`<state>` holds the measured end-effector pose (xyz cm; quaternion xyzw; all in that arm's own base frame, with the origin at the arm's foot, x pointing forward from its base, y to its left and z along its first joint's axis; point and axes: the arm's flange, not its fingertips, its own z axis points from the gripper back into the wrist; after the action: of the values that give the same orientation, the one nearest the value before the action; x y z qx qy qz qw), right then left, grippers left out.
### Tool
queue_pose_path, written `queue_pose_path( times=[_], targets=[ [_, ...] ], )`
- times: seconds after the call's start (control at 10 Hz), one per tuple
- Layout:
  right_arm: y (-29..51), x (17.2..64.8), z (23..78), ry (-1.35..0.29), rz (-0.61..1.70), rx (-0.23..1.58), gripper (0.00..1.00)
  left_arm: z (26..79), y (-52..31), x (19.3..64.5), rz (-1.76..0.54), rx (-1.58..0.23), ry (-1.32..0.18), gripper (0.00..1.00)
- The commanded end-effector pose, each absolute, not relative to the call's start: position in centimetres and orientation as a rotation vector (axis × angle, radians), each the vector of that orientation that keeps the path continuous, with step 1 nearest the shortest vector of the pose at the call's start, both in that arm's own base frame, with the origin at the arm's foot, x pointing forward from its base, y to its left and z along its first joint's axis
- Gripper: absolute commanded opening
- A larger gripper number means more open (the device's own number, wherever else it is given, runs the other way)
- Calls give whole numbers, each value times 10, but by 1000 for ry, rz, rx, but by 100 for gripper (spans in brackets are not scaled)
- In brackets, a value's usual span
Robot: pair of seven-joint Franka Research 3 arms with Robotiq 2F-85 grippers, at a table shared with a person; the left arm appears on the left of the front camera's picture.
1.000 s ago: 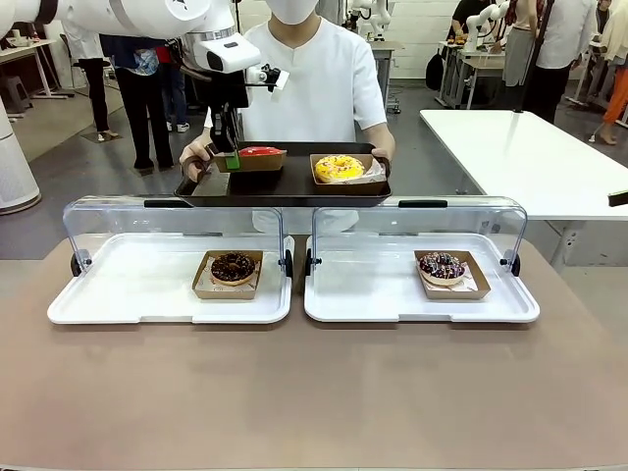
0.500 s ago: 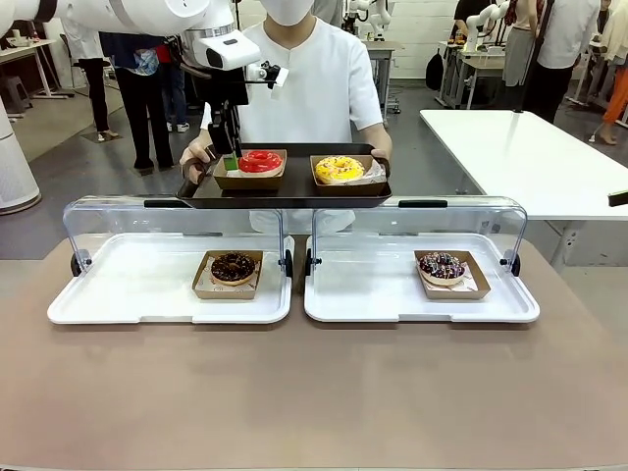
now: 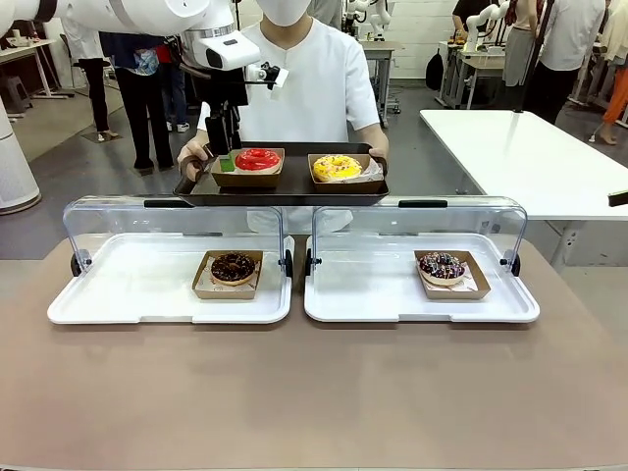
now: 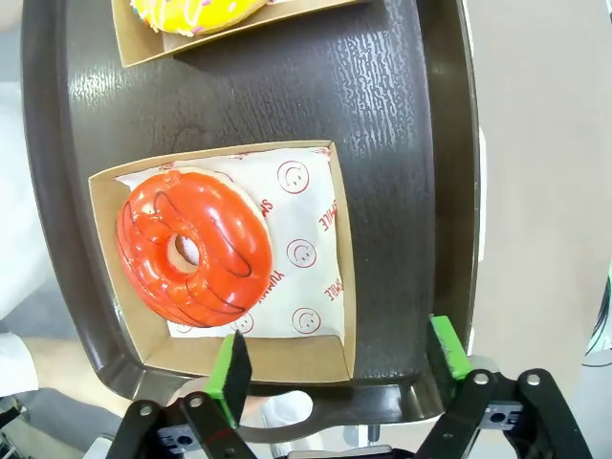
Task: Provide the desired donut to the person.
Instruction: Place the picked Paper togo box onto the Handle tray extended by the person.
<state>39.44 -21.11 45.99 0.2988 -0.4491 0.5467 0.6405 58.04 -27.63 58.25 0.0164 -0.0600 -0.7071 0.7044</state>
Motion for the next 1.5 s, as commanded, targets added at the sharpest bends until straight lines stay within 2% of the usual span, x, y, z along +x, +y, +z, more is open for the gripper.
queue_pose_path(
  times=[0.0, 0.5, 0.8, 1.4],
  targets=[
    [-210, 394, 461, -1018, 1230, 698, 100, 592, -275, 583, -1568, 26, -121, 100],
    [-210, 394, 461, -1018, 1230, 698, 100, 592, -274, 582, -1551, 41, -120, 100],
    [-210, 394, 461, -1018, 1230, 698, 100, 598, -259, 572, -1566, -63, -121, 100],
    [-210, 394, 461, -1018, 1230, 698, 100, 602, -134, 526, -1518, -245, -255, 100]
  ],
)
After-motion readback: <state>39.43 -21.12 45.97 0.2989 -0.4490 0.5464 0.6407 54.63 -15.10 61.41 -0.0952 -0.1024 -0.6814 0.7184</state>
